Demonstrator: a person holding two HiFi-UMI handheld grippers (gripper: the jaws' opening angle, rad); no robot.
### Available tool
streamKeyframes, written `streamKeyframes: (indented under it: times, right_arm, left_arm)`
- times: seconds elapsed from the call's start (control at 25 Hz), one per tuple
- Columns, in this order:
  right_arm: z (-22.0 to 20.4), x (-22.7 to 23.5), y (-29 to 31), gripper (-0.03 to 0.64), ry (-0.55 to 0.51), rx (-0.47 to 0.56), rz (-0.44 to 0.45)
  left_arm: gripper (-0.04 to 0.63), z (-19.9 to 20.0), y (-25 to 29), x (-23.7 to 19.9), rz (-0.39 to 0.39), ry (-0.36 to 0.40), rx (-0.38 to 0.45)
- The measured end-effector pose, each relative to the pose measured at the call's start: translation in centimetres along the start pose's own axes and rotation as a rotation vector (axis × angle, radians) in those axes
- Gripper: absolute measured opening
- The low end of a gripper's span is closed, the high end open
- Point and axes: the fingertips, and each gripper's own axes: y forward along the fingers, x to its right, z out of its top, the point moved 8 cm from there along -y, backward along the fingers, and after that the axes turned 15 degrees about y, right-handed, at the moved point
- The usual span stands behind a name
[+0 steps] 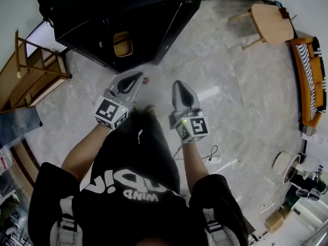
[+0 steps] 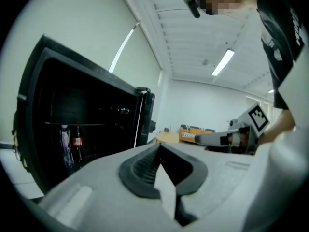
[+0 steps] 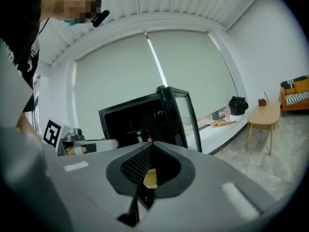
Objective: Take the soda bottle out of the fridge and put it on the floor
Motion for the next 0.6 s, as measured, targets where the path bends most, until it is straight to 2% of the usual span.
streamKeyframes:
  times: [0.24, 0.36, 0.6]
  right_arm:
    - [4.8, -2.3, -3.5, -0.003, -0.073, 0.014, 0.013]
    - [5.8, -3.4, -4.8, -0.003, -0.114, 0.007, 0.031]
    - [6.8, -4.2, -6.6, -0.003, -0.128, 0.024, 0.01]
  left_arm:
    - [0.0, 5.4, -2.2, 0.2, 0.04, 0.014, 0.001]
    - [0.0, 6.7, -3.9, -0.1, 0.064, 0.011, -0.006]
    - [0.0, 8.1, -6.7, -0.2, 0.12, 0.021, 0.011]
